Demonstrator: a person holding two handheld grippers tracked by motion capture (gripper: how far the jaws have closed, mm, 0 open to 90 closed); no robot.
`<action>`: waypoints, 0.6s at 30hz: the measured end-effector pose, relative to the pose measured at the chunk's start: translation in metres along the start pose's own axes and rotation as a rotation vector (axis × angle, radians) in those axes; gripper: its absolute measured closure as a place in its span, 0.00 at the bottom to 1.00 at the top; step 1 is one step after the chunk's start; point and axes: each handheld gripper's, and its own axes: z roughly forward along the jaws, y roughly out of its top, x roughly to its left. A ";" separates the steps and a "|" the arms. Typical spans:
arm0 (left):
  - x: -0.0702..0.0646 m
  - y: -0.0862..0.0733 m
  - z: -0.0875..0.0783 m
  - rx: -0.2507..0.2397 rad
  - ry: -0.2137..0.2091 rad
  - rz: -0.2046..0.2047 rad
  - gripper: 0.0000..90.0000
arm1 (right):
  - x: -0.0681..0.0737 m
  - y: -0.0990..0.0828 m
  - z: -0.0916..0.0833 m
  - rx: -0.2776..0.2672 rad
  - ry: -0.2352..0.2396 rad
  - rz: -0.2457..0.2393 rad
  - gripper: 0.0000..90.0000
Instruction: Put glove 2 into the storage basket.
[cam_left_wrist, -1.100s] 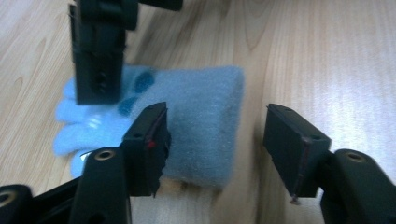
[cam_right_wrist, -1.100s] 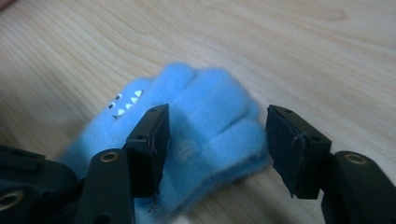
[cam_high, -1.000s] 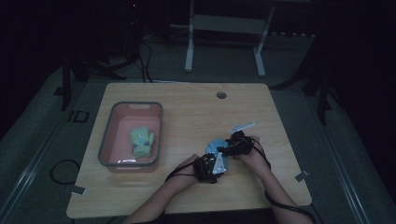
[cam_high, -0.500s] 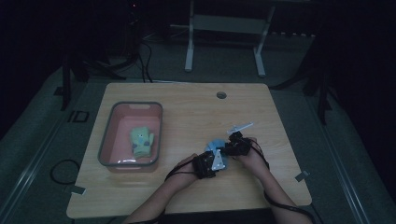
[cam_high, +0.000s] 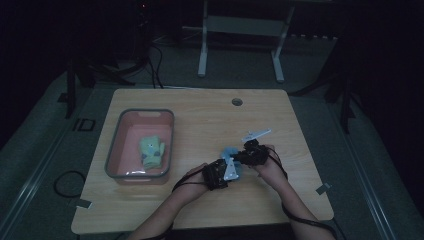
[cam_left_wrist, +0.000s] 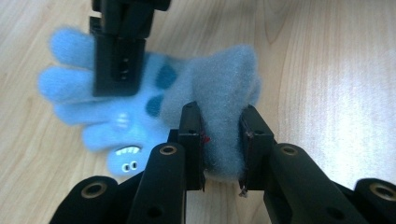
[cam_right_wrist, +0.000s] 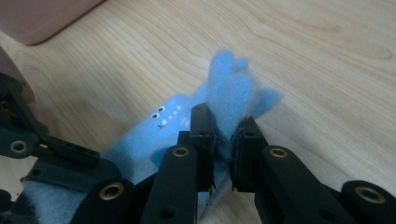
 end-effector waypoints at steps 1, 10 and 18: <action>0.000 0.001 -0.002 0.005 0.002 0.010 0.84 | 0.001 0.002 -0.002 -0.007 0.003 0.001 0.91; 0.006 0.005 -0.029 0.016 0.037 0.032 0.84 | 0.009 0.020 -0.014 -0.051 0.052 0.004 0.92; 0.016 0.004 -0.049 0.047 0.065 0.041 0.84 | 0.021 0.043 -0.018 -0.077 0.066 -0.013 0.92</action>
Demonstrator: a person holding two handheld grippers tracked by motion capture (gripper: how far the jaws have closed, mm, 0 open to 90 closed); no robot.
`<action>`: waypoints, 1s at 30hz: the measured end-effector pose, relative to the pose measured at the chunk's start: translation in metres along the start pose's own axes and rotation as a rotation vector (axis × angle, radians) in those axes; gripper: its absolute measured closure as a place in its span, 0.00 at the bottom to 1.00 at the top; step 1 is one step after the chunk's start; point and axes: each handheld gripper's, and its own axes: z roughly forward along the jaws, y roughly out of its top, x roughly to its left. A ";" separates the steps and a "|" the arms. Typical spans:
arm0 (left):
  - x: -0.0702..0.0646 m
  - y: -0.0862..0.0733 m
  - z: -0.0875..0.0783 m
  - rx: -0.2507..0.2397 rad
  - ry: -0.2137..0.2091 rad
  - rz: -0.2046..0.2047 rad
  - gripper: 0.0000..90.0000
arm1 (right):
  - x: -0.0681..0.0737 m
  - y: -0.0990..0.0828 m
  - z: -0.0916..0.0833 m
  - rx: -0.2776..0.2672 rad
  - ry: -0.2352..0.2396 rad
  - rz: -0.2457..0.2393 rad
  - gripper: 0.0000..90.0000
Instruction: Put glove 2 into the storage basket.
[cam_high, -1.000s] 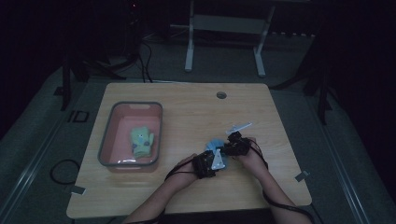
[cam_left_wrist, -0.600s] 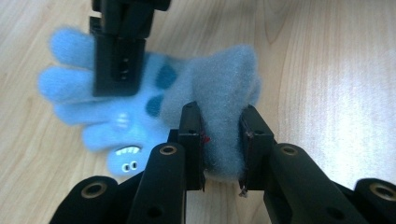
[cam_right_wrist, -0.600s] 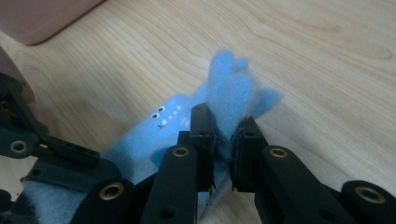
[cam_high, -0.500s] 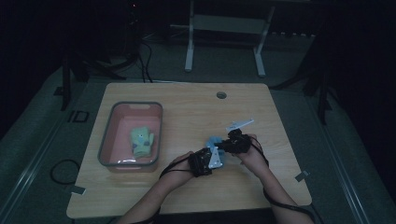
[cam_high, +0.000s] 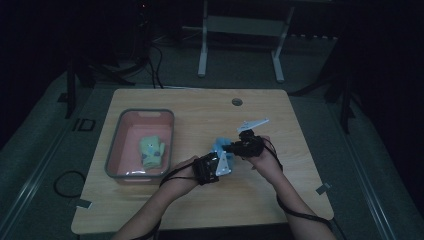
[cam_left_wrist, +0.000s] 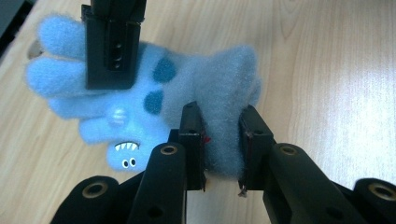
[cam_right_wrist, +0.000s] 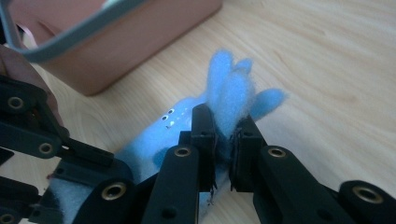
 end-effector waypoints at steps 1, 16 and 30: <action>0.001 -0.001 -0.003 0.000 0.009 0.002 0.84 | 0.001 0.003 0.000 -0.001 0.006 -0.007 0.92; 0.018 -0.019 -0.042 0.039 0.089 0.011 0.84 | 0.025 0.047 0.014 -0.039 0.042 -0.037 0.92; 0.042 -0.049 -0.088 0.087 0.162 -0.016 0.84 | 0.058 0.102 0.040 -0.070 0.096 -0.092 0.92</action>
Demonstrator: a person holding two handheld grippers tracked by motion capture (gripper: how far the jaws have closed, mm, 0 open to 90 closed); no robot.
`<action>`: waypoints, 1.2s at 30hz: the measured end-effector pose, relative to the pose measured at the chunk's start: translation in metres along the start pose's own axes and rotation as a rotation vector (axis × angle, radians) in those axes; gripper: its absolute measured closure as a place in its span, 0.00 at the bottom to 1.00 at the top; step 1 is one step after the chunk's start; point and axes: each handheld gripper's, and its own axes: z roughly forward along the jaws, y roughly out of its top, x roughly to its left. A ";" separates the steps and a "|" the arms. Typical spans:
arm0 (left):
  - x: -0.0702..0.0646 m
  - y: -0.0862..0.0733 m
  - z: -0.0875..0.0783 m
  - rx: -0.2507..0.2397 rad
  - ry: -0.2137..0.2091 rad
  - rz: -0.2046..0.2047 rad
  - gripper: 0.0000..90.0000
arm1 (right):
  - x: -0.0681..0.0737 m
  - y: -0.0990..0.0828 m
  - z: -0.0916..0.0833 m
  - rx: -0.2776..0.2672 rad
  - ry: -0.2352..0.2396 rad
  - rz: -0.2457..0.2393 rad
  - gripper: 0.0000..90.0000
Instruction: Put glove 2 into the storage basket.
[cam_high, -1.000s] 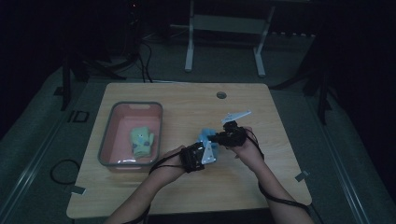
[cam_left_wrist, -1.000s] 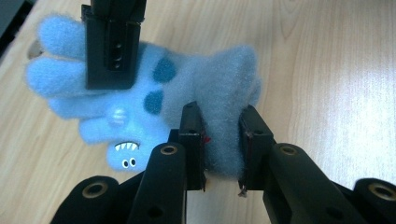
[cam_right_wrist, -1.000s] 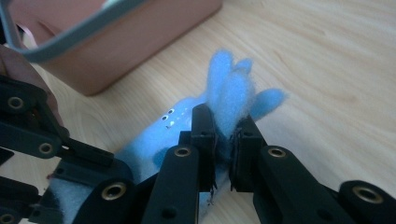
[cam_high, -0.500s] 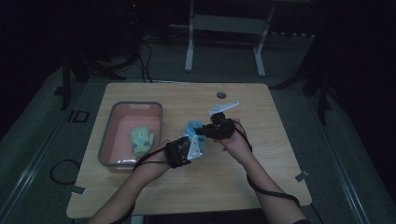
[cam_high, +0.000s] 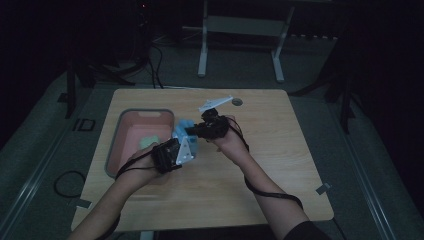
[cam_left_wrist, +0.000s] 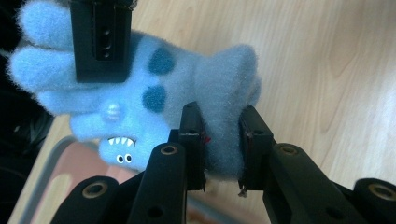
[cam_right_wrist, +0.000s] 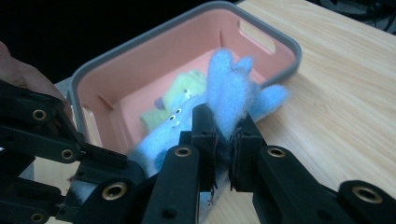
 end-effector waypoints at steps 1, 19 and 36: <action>0.001 -0.003 -0.002 0.002 0.002 -0.003 0.84 | 0.002 0.003 0.002 0.000 0.004 -0.005 0.92; 0.015 -0.060 -0.030 0.097 0.049 -0.060 0.84 | 0.040 0.039 0.066 0.022 0.074 -0.046 0.92; 0.018 -0.099 -0.002 0.152 -0.012 -0.139 0.84 | 0.033 0.027 0.124 0.103 0.069 0.007 0.92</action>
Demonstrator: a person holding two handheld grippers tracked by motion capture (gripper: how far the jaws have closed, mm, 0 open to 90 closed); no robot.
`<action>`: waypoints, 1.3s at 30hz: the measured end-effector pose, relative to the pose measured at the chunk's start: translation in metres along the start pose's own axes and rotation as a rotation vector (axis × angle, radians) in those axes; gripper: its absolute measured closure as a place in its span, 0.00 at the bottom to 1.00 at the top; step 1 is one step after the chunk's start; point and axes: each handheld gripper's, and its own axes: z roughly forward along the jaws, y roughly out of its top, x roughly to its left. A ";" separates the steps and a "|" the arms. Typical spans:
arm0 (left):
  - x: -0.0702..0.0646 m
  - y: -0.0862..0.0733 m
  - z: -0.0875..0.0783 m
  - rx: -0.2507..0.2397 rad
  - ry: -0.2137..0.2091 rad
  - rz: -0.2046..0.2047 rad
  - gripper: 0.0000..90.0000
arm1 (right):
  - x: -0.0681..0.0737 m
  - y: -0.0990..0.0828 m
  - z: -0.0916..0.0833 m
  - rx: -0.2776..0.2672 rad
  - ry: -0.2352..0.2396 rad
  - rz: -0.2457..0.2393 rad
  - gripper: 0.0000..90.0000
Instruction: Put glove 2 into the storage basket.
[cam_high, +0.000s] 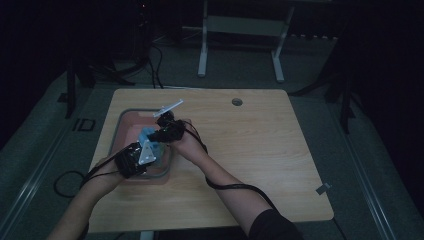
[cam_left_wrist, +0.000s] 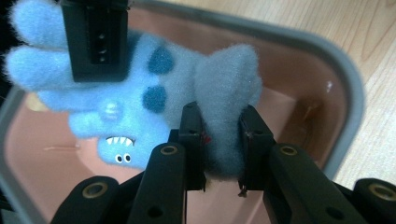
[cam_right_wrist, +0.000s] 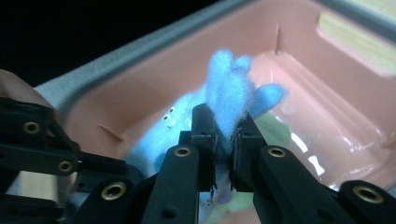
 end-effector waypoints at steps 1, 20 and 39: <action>0.000 -0.002 0.004 0.002 -0.002 -0.006 0.84 | -0.001 -0.001 0.003 0.013 -0.006 0.002 0.92; 0.011 -0.005 0.023 0.047 -0.053 -0.054 0.79 | -0.014 -0.002 0.026 0.090 -0.065 -0.012 0.85; 0.023 -0.002 0.000 -0.024 -0.035 -0.248 0.16 | -0.014 0.006 -0.015 0.027 -0.046 -0.048 0.47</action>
